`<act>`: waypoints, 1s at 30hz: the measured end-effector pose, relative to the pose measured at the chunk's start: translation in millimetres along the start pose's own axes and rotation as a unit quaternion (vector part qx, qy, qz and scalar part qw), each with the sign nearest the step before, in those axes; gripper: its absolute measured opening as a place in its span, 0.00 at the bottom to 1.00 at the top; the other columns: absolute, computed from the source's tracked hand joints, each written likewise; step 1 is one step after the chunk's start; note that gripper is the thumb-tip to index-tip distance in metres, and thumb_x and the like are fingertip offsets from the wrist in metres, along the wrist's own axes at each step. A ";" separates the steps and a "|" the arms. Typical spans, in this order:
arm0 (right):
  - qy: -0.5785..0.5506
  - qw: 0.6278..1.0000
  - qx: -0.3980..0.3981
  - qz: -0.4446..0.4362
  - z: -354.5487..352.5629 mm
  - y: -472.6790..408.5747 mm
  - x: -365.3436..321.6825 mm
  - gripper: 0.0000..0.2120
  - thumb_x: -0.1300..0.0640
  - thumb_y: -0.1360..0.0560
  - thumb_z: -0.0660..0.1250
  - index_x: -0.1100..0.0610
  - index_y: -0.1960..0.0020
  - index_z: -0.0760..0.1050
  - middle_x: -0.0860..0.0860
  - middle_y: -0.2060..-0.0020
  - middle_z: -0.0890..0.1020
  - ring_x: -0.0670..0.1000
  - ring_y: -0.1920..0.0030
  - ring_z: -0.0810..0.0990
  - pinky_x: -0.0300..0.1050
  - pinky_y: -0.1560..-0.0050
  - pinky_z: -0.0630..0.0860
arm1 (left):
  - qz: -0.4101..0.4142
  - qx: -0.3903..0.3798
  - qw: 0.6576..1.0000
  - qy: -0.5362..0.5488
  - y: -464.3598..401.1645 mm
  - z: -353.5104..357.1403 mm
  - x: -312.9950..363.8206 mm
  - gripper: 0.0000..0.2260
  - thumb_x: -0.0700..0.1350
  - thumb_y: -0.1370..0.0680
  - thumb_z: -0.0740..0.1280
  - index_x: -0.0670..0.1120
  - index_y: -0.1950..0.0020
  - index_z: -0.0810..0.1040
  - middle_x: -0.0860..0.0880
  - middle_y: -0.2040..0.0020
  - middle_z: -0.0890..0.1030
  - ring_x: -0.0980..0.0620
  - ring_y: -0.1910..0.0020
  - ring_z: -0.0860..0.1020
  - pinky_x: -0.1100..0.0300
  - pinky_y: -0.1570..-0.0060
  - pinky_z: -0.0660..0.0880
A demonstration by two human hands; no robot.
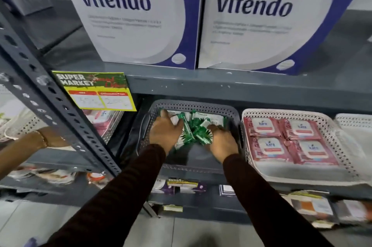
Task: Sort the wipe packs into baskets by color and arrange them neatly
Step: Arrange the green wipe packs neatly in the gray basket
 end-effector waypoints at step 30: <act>0.087 0.972 -0.186 -0.118 25.3 4.2 16.7 0.33 0.43 0.18 0.52 0.44 0.21 0.35 0.48 0.22 0.34 0.59 0.23 0.30 0.63 0.25 0.32 | 0.201 -0.305 0.923 -0.123 1.2 14.9 -46.7 0.29 0.43 0.18 0.58 0.56 0.21 0.50 0.59 0.21 0.45 0.51 0.24 0.35 0.43 0.32 0.27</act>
Point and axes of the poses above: each hand's wrist, its own y-axis away from the middle knuckle, its own z-axis out of the palm, x = y × z, the point moved 1 cm from there along -y, towards the middle knuckle
